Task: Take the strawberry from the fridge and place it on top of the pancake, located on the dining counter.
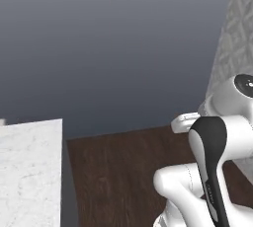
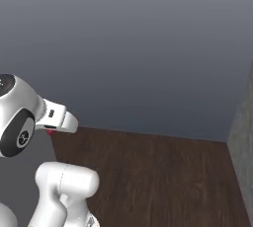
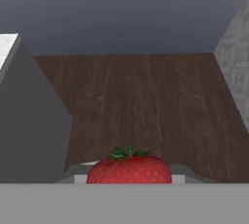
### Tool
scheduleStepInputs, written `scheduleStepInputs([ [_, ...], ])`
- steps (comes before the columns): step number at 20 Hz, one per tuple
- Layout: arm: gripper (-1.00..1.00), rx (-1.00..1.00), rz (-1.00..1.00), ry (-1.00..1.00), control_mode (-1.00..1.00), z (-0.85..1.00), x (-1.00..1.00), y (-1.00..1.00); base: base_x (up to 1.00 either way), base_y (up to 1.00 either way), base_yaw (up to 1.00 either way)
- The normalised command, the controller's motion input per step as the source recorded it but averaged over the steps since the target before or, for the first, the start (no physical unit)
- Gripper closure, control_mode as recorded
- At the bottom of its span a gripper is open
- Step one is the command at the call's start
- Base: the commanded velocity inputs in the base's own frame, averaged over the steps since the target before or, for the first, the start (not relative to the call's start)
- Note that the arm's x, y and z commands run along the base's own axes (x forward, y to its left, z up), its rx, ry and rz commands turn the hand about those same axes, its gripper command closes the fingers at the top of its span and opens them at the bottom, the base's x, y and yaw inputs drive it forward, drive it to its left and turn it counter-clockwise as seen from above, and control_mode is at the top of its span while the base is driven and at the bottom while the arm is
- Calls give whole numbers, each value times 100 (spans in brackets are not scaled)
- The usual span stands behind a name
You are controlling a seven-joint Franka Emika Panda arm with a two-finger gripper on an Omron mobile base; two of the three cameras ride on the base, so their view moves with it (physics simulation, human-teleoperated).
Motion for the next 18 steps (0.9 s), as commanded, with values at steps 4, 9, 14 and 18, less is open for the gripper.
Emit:
scheduleStepInputs([
  [4,100,0,0,0,100,0,0,0,100,14,0],
  [9,100,0,0,0,100,0,0,0,100,15,4],
  [14,100,0,0,0,100,0,0,0,100,2,30],
  [18,100,0,0,0,100,0,0,0,100,0,55],
])
